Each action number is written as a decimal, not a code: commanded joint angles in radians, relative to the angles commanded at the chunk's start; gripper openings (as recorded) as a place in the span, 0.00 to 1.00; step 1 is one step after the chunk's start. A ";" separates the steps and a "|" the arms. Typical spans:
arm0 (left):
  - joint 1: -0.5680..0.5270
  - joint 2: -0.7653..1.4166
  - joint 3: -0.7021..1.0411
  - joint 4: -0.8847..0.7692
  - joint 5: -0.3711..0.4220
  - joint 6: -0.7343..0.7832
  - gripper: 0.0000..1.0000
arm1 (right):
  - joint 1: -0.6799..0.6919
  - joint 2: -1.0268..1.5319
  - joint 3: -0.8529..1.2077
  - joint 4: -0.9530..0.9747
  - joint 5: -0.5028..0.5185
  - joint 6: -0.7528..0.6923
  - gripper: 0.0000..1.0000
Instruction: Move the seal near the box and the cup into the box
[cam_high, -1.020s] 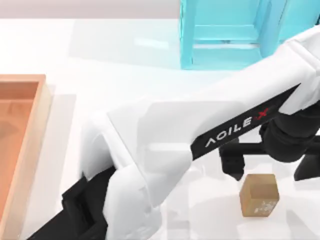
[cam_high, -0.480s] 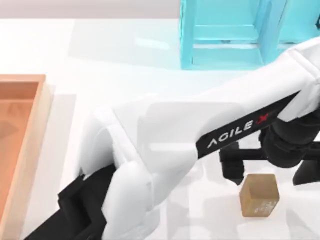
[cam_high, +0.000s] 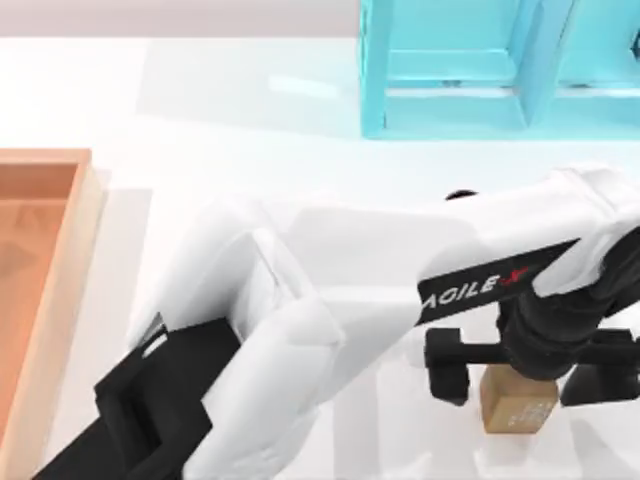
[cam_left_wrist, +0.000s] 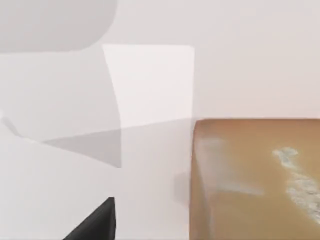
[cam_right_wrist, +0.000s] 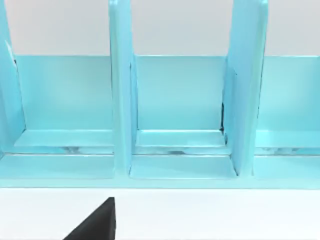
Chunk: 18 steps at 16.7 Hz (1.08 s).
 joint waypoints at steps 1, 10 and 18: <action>0.000 -0.001 -0.009 0.009 0.000 0.000 1.00 | 0.000 0.000 0.000 0.000 0.000 0.000 1.00; 0.000 -0.001 -0.010 0.010 0.000 0.000 0.62 | 0.000 0.000 0.000 0.000 0.000 0.000 1.00; 0.000 -0.001 -0.010 0.010 0.000 0.000 0.02 | 0.000 0.000 0.000 0.000 0.000 0.000 1.00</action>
